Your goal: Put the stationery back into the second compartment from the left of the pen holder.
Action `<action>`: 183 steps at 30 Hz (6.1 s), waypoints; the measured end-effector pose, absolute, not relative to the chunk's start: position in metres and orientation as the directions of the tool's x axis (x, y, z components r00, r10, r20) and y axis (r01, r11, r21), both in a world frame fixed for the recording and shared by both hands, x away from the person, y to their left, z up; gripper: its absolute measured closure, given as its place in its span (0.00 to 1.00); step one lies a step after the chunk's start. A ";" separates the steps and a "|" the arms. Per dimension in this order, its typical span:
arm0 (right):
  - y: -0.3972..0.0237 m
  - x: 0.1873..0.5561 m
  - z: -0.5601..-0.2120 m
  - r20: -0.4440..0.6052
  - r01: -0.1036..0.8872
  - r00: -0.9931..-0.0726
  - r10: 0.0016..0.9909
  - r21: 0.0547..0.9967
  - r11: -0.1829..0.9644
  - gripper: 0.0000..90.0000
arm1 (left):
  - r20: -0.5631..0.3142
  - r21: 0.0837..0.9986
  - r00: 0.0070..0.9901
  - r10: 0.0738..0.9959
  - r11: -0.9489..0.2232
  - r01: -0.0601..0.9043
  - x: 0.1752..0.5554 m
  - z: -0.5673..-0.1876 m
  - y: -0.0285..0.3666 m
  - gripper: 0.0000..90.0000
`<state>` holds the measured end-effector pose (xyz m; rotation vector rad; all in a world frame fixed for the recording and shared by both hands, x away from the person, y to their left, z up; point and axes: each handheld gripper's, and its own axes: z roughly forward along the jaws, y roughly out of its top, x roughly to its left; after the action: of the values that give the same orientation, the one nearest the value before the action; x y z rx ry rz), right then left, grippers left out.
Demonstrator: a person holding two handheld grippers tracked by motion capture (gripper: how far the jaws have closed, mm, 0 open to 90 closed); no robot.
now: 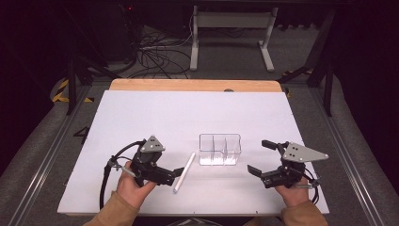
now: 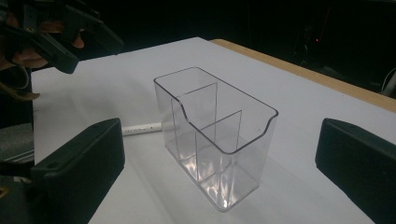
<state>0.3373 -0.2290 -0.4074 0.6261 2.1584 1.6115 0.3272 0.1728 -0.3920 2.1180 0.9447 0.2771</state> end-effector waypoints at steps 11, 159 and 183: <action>-0.230 0.337 -0.407 -0.038 0.126 -0.831 0.556 0.959 0.253 0.03 | -0.135 0.655 0.684 0.717 -0.454 0.605 0.344 -0.405 0.155 0.03; -0.226 0.340 -0.421 -0.025 0.162 -0.858 0.514 0.935 0.317 0.03 | -0.151 0.934 0.771 0.619 -0.167 0.317 0.341 -0.367 0.166 0.87; -0.225 0.340 -0.421 -0.022 0.162 -0.860 0.510 0.935 0.314 0.03 | -0.116 0.973 0.827 0.550 -0.105 0.206 0.346 -0.362 0.157 0.87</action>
<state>0.3397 -0.2249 -0.4212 0.6047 2.2716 1.5609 0.3459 0.1575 -0.3624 1.6805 0.5959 0.3209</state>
